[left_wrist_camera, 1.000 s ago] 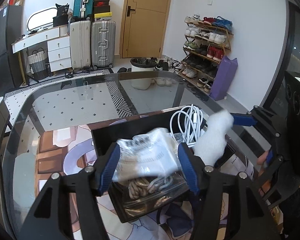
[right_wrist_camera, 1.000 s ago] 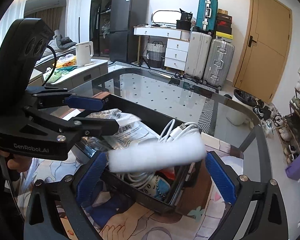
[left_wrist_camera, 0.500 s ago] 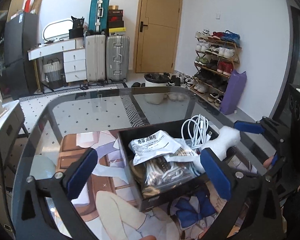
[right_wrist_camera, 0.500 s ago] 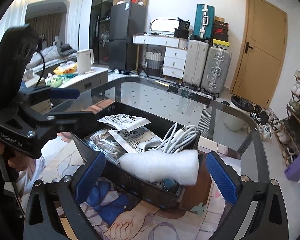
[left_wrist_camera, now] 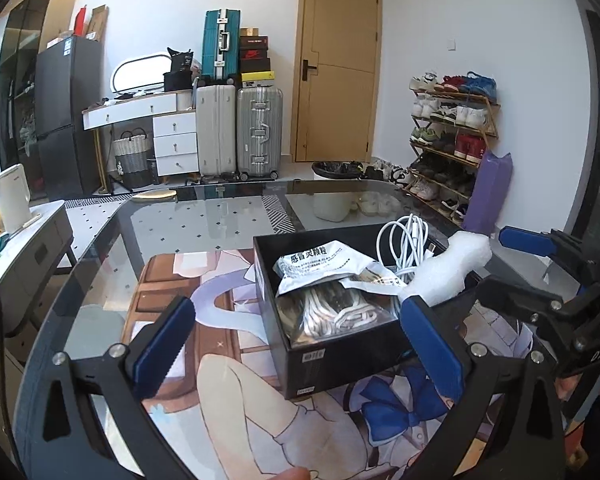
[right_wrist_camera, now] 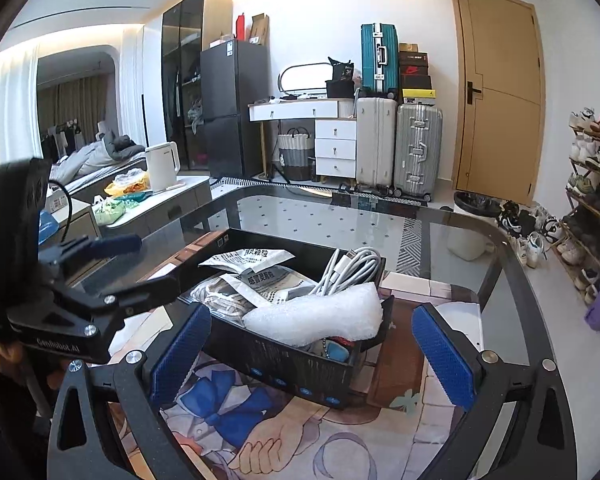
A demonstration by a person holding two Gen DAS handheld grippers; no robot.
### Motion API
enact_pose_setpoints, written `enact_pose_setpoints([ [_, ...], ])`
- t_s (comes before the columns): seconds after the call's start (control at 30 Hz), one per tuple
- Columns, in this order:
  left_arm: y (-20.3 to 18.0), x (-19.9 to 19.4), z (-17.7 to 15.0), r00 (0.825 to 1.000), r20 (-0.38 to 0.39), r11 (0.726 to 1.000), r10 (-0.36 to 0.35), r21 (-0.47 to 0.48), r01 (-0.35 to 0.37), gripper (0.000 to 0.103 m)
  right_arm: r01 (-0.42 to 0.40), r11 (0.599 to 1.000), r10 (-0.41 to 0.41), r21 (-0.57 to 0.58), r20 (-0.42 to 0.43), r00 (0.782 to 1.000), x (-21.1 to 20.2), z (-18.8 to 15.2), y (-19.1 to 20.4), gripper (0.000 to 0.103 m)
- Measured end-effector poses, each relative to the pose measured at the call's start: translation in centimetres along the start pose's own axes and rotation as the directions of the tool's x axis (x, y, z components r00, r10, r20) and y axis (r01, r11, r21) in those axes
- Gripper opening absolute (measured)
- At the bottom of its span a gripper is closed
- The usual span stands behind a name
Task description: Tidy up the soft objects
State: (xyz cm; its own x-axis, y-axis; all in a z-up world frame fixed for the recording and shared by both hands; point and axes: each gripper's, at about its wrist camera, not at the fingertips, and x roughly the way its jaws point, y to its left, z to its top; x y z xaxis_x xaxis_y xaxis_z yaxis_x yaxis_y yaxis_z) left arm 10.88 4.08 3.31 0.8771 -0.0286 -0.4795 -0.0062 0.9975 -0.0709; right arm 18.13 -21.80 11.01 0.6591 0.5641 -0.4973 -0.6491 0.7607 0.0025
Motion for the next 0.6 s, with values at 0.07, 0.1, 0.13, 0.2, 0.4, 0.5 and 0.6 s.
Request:
enact_pose_setpoints([
  [0.07,0.1,0.1,-0.4,1.000,0.008,1.000,0.010,-0.006,-0.010,0.103,-0.009,1.000,0.008,0.009,0.007,1.000,-0.1,-0.1,-0.2,0.102],
  [0.1,0.1,0.1,-0.6,1.000,0.013,1.000,0.011,-0.009,-0.011,0.103,-0.014,1.000,0.013,0.006,0.009,1.000,-0.2,-0.2,-0.2,0.102],
  [0.13,0.2,0.2,-0.8,1.000,0.019,1.000,0.018,-0.013,-0.017,0.103,-0.013,1.000,0.013,0.008,0.018,1.000,-0.3,-0.4,-0.2,0.102],
  [0.2,0.2,0.3,-0.7,1.000,0.013,1.000,0.026,-0.015,-0.026,0.103,-0.025,1.000,0.025,0.019,0.025,0.999,-0.3,-0.5,-0.3,0.102],
  [0.4,0.0,0.0,-0.7,0.998,0.031,0.998,0.055,-0.011,-0.055,0.103,-0.034,0.999,0.033,0.000,0.050,0.998,-0.4,-1.0,0.3,0.102],
  [0.5,0.2,-0.1,-0.8,0.998,0.039,0.998,0.052,-0.021,-0.051,0.103,-0.045,0.999,0.045,-0.006,0.059,0.997,-0.2,-1.6,0.8,0.102],
  [0.6,0.5,-0.5,-0.9,0.998,0.054,0.998,0.044,-0.042,-0.042,0.103,-0.033,0.999,0.033,-0.018,0.033,0.999,0.5,-1.8,1.1,0.102],
])
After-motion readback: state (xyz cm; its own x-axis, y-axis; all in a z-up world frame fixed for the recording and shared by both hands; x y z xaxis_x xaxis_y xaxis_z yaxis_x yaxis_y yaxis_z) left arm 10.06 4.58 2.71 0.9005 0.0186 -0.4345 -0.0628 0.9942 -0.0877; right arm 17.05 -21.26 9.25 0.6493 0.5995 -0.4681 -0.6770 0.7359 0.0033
